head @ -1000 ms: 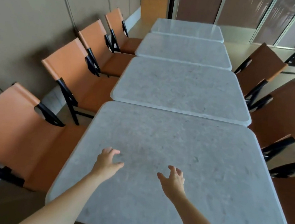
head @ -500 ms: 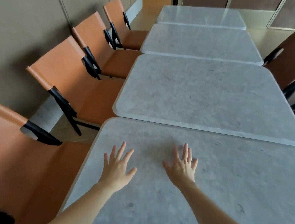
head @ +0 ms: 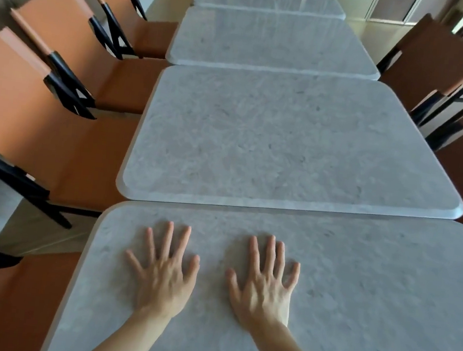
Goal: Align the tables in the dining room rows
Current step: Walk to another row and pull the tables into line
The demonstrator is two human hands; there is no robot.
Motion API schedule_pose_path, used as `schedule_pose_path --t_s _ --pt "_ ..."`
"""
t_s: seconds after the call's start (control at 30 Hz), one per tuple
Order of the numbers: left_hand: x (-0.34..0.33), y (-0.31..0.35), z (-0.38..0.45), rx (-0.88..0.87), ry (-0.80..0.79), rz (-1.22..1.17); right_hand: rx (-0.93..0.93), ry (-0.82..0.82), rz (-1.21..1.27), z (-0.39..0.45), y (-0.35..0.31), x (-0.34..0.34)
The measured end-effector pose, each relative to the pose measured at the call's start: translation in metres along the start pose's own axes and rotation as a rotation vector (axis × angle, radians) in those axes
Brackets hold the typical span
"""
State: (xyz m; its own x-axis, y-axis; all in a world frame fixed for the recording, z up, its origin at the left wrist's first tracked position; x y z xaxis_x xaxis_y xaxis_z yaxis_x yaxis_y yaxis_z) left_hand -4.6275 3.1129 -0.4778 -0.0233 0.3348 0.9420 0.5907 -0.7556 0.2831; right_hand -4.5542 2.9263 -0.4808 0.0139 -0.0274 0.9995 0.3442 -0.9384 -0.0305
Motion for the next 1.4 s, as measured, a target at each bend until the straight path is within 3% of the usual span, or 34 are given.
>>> schedule_pose_path --t_s 0.07,0.13,0.23,0.3,0.37,0.5,0.67,0.93,1.2,1.4 --pt "0.003 -0.001 0.001 0.012 -0.008 -0.021 0.007 -0.048 0.029 0.003 -0.002 0.007" --pt "0.006 0.0 0.001 0.018 -0.017 -0.044 0.046 -0.226 0.078 0.01 0.001 0.019" --pt "0.007 -0.001 0.003 0.026 -0.091 -0.039 -0.013 -0.483 0.428 0.01 0.015 0.067" --pt "0.013 -0.008 0.014 0.079 -0.237 -0.037 -0.122 -0.417 0.73 -0.007 0.033 0.113" --pt "0.037 -0.002 0.012 0.096 -0.327 -0.15 -0.148 -0.292 0.879 -0.036 0.059 0.155" --pt "0.104 0.074 -0.042 -0.033 -0.127 -0.701 -0.218 -0.173 1.251 -0.088 0.118 0.222" --pt "0.15 0.217 -0.17 -0.291 -0.252 -1.088 -0.272 -0.042 1.586 -0.14 0.194 0.301" --pt "0.165 0.412 -0.31 -0.439 -0.308 -1.338 -0.24 0.094 1.551 -0.218 0.362 0.367" --pt "0.14 0.629 -0.393 -0.652 -0.386 -1.292 -0.278 0.25 1.415 -0.266 0.576 0.41" --pt "0.111 0.749 -0.452 -0.789 -0.533 -1.263 -0.375 0.346 1.421 -0.308 0.697 0.424"
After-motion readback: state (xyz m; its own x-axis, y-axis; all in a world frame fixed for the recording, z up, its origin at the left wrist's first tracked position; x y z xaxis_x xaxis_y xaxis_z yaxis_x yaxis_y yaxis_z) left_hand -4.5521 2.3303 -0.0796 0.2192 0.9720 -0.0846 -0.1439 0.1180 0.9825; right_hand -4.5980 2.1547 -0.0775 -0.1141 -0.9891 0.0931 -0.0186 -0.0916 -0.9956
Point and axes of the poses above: each hand's wrist, its own z-axis towards the middle knuckle, its own x-axis out of the back of the hand, y = z × x, the point moved 4 cm from there along z, towards the middle knuckle, and after that the axes turned 8 degrees about -z, right-handed, at the moved point
